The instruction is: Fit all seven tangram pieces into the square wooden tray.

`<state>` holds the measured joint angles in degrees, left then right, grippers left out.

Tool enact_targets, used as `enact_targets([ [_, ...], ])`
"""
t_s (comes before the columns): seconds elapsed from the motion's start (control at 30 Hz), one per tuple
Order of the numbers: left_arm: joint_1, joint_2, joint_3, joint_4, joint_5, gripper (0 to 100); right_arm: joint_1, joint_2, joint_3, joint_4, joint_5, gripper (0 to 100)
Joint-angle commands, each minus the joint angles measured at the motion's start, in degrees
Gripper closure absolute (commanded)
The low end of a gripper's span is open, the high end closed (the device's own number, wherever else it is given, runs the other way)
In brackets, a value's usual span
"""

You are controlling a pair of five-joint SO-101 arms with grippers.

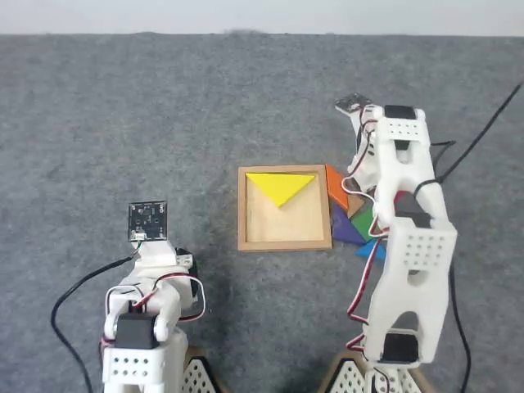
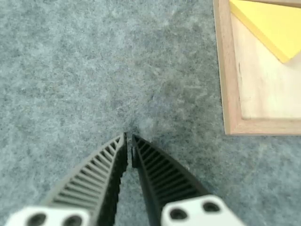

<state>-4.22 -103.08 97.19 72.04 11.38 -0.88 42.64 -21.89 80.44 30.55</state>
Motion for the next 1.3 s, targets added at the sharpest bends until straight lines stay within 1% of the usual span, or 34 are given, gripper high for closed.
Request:
enact_targets([
  [0.0,-0.35,-1.14,-0.75,0.26,-0.88,99,-0.48,-8.57,13.98,-5.14,-0.88,72.3],
  [0.1,-0.35,-1.14,-0.75,0.26,-0.88,99,-0.04,-15.43,23.91,-10.68,-1.49,71.2],
  [0.17,-0.35,-1.14,-0.75,0.26,-0.88,99,0.22,-19.12,28.57,-14.29,-3.78,69.8],
  [0.27,-0.35,-1.14,-0.75,0.26,-0.88,99,0.48,-21.49,31.65,-16.66,-6.59,68.4],
  [0.4,-0.35,-1.14,-0.75,0.26,-0.88,99,1.80,-22.81,31.74,-16.92,-8.79,65.6],
  [0.5,-0.35,-1.14,-0.75,0.26,-0.88,99,3.38,-26.07,32.26,-17.27,-7.65,65.3],
  [0.63,-0.35,-1.14,-0.75,0.26,-0.88,99,3.21,-30.29,35.08,-14.81,-3.34,65.4],
  [0.8,-0.35,-1.14,-0.75,0.26,-0.88,99,5.23,-27.65,36.04,-14.90,-1.67,65.5],
  [0.97,-0.35,-1.14,-0.75,0.26,-0.88,99,7.25,-20.62,32.18,-14.90,-1.58,65.6],
  [1.07,-0.35,-1.14,-0.75,0.26,-0.88,99,7.60,-20.09,30.86,-13.76,-1.58,65.6],
  [1.27,-0.35,-1.14,-0.75,0.26,-0.88,99,7.25,-20.09,30.68,-15.52,-1.76,73.7],
])
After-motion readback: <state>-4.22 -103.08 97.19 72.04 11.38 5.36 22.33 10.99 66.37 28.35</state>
